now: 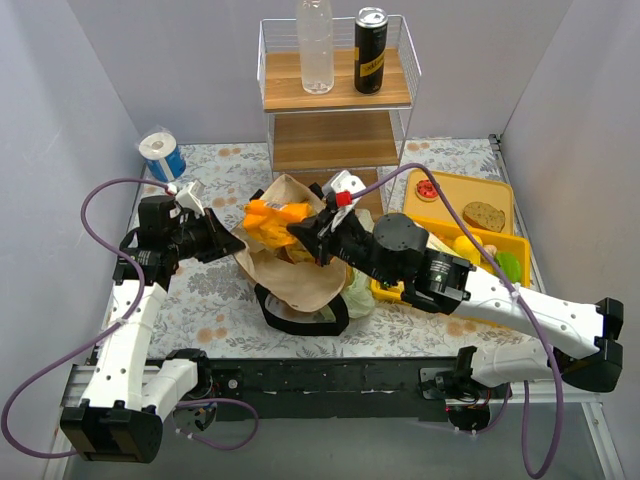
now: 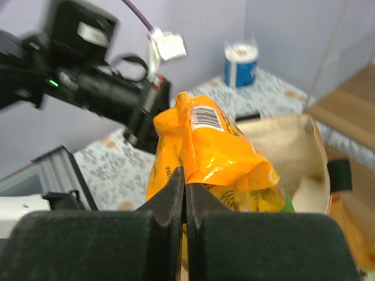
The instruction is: Place the mixed food into the grocery bags and tie them
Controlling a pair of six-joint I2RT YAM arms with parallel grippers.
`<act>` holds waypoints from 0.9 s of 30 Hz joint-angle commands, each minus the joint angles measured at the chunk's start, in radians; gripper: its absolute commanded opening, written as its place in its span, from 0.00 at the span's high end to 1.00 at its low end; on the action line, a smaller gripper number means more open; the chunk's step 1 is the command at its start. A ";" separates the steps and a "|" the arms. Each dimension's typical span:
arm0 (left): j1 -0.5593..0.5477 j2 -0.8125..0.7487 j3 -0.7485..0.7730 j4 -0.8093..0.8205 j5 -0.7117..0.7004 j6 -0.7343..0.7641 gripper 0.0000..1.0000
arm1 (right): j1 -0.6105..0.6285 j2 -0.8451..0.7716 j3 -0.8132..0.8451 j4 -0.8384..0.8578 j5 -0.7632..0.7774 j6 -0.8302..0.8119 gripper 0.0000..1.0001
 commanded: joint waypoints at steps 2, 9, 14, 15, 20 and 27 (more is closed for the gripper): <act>-0.004 0.019 0.094 0.013 0.033 0.004 1.00 | -0.012 0.019 -0.030 -0.052 0.216 0.105 0.99; -0.004 0.000 0.032 0.052 0.065 -0.021 1.00 | -0.035 0.125 0.092 -0.291 0.098 0.150 0.45; -0.004 -0.004 0.025 0.032 0.042 -0.015 1.00 | -0.104 0.151 0.338 -0.460 0.049 0.099 0.17; -0.004 -0.014 0.024 0.033 0.034 -0.022 1.00 | -0.141 0.160 0.441 -0.495 -0.006 0.096 0.17; -0.004 -0.101 -0.030 0.108 -0.004 -0.059 1.00 | -0.441 0.231 0.610 -0.537 -0.181 0.037 0.14; -0.004 -0.112 -0.071 0.127 0.003 -0.046 1.00 | -0.658 0.355 0.775 -0.517 -0.281 0.003 0.11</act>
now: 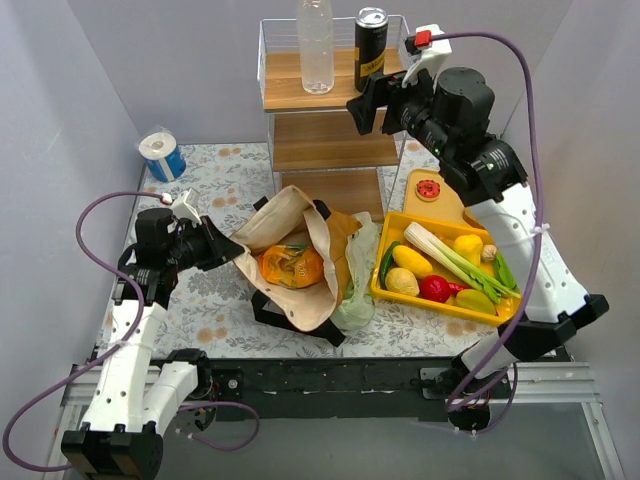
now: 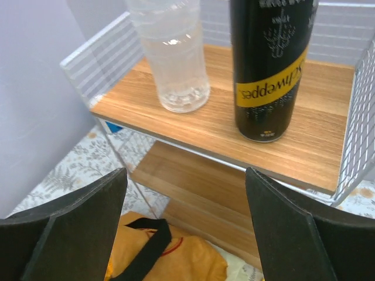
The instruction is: Place the mixed food into the grocery bags and tie them
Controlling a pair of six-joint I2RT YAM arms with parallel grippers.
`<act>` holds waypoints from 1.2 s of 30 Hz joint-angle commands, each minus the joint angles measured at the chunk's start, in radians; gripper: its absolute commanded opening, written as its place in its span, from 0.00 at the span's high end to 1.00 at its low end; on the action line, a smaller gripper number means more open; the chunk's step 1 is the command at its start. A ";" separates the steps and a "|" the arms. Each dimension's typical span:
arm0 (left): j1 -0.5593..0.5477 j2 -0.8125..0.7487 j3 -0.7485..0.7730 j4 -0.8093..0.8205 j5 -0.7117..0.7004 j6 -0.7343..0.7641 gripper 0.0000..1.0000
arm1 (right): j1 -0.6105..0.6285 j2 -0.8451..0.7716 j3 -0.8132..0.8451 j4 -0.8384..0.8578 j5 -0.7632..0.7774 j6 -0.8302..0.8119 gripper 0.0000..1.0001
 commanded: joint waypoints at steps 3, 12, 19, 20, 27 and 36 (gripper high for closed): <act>-0.001 0.038 0.027 0.057 0.005 0.007 1.00 | -0.076 0.075 0.043 0.011 -0.107 -0.063 0.10; -0.016 0.020 0.058 0.034 -0.048 -0.056 1.00 | -0.094 0.126 0.068 0.134 0.036 -0.120 0.08; -0.016 0.024 0.076 -0.090 -0.043 -0.052 1.00 | -0.105 0.200 0.063 0.182 0.096 -0.146 0.06; -0.016 0.021 0.082 -0.100 -0.048 -0.049 1.00 | -0.107 0.207 0.062 0.191 0.094 -0.146 0.07; -0.016 0.039 0.123 -0.163 -0.045 -0.038 1.00 | -0.111 0.232 0.011 0.265 0.180 -0.148 0.06; -0.016 0.085 0.130 -0.158 -0.061 -0.032 1.00 | -0.134 0.284 -0.020 0.413 0.076 -0.230 0.05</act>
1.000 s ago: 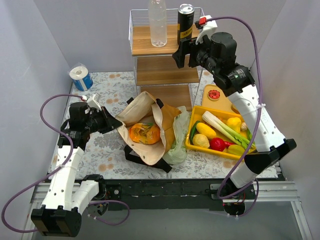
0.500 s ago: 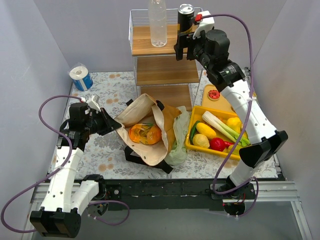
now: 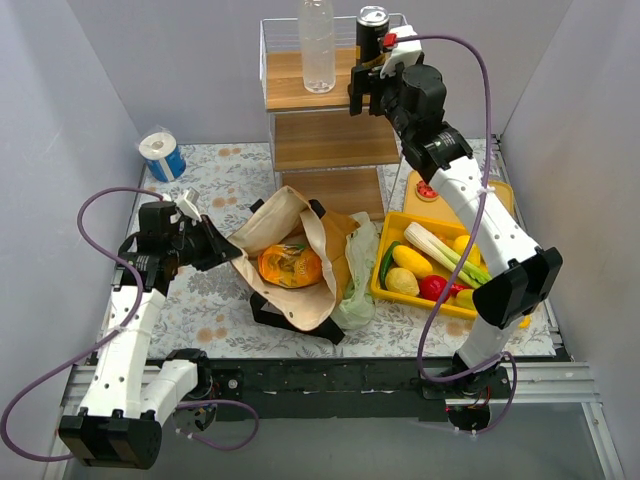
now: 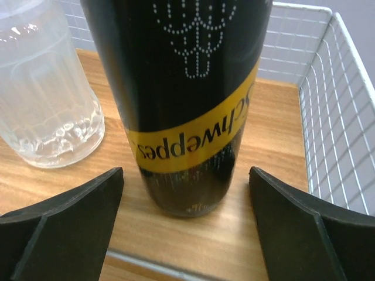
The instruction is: Place the mixed food into the grocery bags and tie them
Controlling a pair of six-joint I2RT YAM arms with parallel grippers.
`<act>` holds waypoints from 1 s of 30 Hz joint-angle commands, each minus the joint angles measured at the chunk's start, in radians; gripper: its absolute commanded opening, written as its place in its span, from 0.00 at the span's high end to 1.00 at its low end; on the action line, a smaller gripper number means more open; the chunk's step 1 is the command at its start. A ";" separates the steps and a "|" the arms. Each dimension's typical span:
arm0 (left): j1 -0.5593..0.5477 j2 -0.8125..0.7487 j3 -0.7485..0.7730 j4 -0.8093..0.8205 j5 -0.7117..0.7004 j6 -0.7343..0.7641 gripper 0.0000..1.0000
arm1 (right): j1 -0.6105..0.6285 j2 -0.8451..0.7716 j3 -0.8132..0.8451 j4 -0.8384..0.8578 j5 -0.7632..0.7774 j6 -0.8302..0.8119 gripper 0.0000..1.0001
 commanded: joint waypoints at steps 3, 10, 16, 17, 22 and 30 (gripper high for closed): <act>-0.002 0.026 0.072 -0.014 -0.002 0.016 1.00 | -0.022 0.086 0.091 0.111 -0.074 -0.106 0.06; -0.003 0.043 0.098 -0.030 -0.008 0.019 1.00 | -0.022 0.095 0.073 0.171 -0.083 -0.118 0.25; -0.003 0.038 0.102 -0.050 -0.002 0.022 1.00 | -0.020 0.003 -0.001 0.236 -0.125 -0.120 0.77; -0.002 0.041 0.106 -0.053 0.001 0.020 1.00 | -0.019 -0.014 -0.019 0.248 -0.143 -0.120 0.80; -0.003 0.097 0.185 -0.086 0.014 0.004 1.00 | 0.000 -0.088 0.014 0.263 -0.174 -0.166 0.97; -0.003 0.117 0.179 -0.080 0.029 -0.052 1.00 | 0.191 -0.227 -0.016 0.242 -0.116 -0.212 0.99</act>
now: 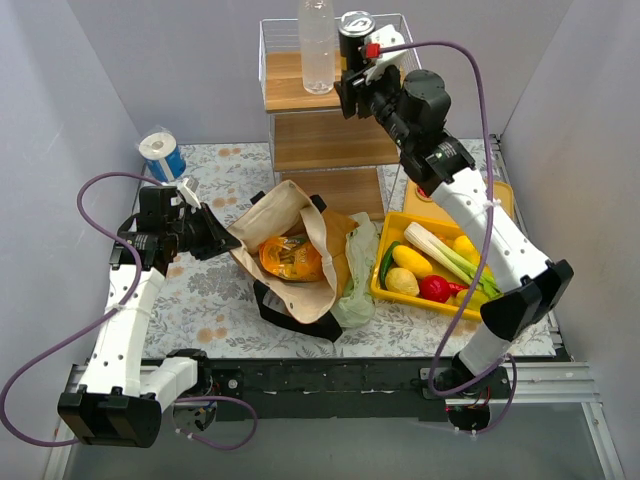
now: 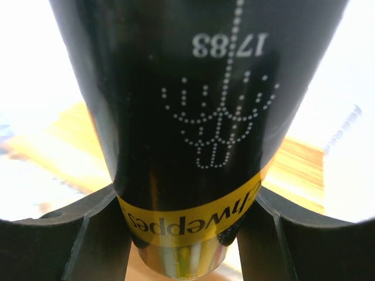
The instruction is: Place the mixed food into the grocery bags and tie them
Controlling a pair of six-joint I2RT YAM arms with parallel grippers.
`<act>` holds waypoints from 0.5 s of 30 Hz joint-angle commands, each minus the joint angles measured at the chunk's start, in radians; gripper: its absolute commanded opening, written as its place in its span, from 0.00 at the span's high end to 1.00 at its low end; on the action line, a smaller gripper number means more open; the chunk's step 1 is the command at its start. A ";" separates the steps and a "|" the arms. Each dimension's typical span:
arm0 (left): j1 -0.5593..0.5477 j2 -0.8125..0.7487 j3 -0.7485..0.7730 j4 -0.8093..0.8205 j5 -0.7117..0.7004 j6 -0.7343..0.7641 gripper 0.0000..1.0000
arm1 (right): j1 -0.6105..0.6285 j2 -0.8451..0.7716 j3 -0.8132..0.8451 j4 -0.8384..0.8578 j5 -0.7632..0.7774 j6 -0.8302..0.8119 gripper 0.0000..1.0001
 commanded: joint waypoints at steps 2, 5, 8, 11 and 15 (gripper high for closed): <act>-0.003 -0.002 0.044 0.004 0.041 -0.043 1.00 | 0.232 -0.203 -0.058 0.112 0.089 -0.061 0.99; -0.003 0.013 0.053 0.004 0.036 -0.046 1.00 | 0.346 -0.276 -0.174 0.066 0.158 -0.026 0.99; -0.003 0.024 0.056 0.007 0.036 -0.057 1.00 | 0.407 -0.335 -0.272 -0.028 0.143 0.086 0.99; -0.003 0.031 0.070 0.007 0.033 -0.063 1.00 | 0.452 -0.326 -0.303 -0.151 0.077 0.186 0.99; -0.003 0.037 0.078 0.004 0.028 -0.077 1.00 | 0.473 -0.288 -0.429 -0.282 0.034 0.287 0.99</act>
